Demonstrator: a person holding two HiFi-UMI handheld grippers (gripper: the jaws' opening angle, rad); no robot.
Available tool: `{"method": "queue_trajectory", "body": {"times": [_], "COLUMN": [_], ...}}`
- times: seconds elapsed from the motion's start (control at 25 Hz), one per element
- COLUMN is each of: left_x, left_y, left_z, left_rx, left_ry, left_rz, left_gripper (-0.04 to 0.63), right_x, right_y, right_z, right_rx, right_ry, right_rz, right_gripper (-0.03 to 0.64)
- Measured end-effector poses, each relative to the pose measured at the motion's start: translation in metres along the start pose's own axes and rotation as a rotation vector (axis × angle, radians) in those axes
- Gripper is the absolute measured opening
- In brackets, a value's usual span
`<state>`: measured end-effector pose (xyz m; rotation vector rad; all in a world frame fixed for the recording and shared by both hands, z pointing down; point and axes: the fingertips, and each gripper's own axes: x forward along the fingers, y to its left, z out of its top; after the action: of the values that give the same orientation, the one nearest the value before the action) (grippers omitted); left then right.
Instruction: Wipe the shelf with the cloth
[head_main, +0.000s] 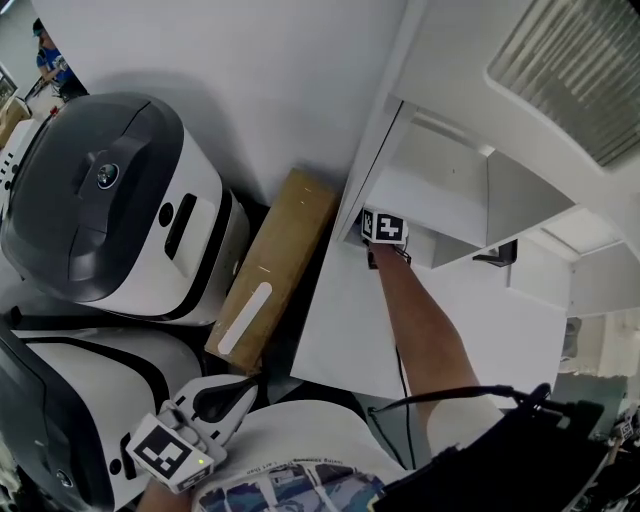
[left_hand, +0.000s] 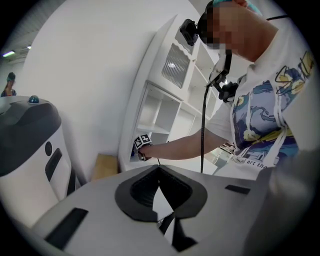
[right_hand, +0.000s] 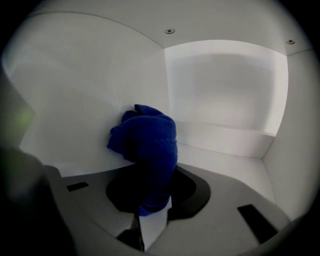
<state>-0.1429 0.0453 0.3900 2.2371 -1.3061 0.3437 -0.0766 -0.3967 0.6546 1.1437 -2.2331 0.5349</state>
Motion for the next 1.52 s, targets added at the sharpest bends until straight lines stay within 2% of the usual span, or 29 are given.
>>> {"method": "queue_trajectory", "body": {"times": [0.16,0.4,0.52,0.72,0.84,0.92,1.04,1.2,1.32,1.52], "left_x": [0.007,0.018,0.024,0.031,0.033,0.033,0.031,0.028,0.027,0.025], "left_y": [0.001,0.002,0.000,-0.004,-0.005,-0.006,-0.005,-0.001,0.000,0.003], "left_z": [0.001,0.007,0.010,0.014,0.017,0.018,0.019,0.021,0.021,0.020], "left_rx": [-0.025,0.006,0.002,0.027,0.039,0.043,0.049,0.048,0.043,0.025], "left_ry": [0.013,0.021,0.028,0.032,0.034,0.036,0.035,0.033,0.033,0.035], "left_rz": [-0.016,-0.050,-0.072,-0.099,-0.110,-0.115,-0.116,-0.117,-0.122,-0.121], "left_gripper": [0.012,0.012,0.012,0.012,0.012,0.012,0.012,0.012,0.012,0.012], "right_x": [0.003,0.003,-0.001,-0.030,-0.045,-0.049,-0.056,-0.065,-0.058,-0.038], "right_y": [-0.015,-0.060,-0.085,-0.120,-0.127,-0.127,-0.128,-0.111,-0.077,-0.021], "right_z": [-0.007,-0.033,-0.045,-0.029,-0.049,-0.059,-0.054,-0.033,-0.019,-0.008], "right_rx": [-0.005,0.074,0.073,0.020,0.049,0.061,0.068,0.077,0.076,0.087], "right_ry": [0.027,0.034,0.062,-0.015,0.100,0.136,0.093,-0.003,-0.045,-0.058], "right_rz": [-0.026,-0.109,-0.145,-0.284,-0.336,-0.343,-0.355,-0.321,-0.222,-0.092], "right_gripper": [0.098,0.098,0.098,0.098,0.099,0.098,0.099,0.098,0.098,0.098]}}
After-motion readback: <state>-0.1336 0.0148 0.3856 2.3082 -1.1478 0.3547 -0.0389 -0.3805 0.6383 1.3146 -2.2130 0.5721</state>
